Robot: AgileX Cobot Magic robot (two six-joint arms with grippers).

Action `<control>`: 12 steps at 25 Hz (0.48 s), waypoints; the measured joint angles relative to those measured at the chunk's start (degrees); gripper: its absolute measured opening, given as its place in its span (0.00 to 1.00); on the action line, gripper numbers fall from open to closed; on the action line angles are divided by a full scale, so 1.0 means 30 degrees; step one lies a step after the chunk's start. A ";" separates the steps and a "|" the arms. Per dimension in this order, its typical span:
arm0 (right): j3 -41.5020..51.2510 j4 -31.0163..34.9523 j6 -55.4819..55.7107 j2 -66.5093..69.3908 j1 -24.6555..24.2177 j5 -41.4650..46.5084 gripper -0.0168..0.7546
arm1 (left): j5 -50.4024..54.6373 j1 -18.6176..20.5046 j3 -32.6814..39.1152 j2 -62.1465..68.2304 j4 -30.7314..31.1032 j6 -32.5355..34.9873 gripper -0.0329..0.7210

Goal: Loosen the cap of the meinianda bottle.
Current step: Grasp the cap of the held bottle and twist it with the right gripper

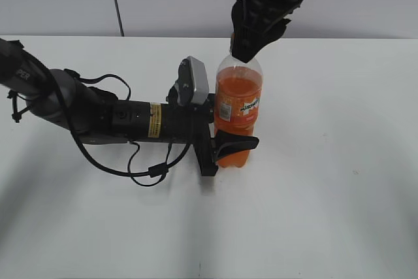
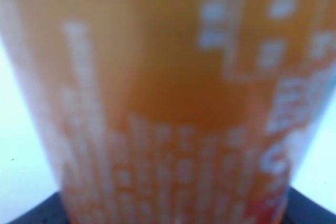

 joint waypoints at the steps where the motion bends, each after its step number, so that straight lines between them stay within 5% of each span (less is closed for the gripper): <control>1: 0.0000 0.0015 -0.0642 0.0000 0.0000 0.0000 0.39 | 0.0000 0.0000 0.0000 0.0000 0.0000 0.0019 0.57; 12: 0.0000 0.0095 -0.6461 0.0000 0.0000 0.0000 0.39 | -0.0020 0.0000 0.0000 0.0000 0.0047 0.0086 0.57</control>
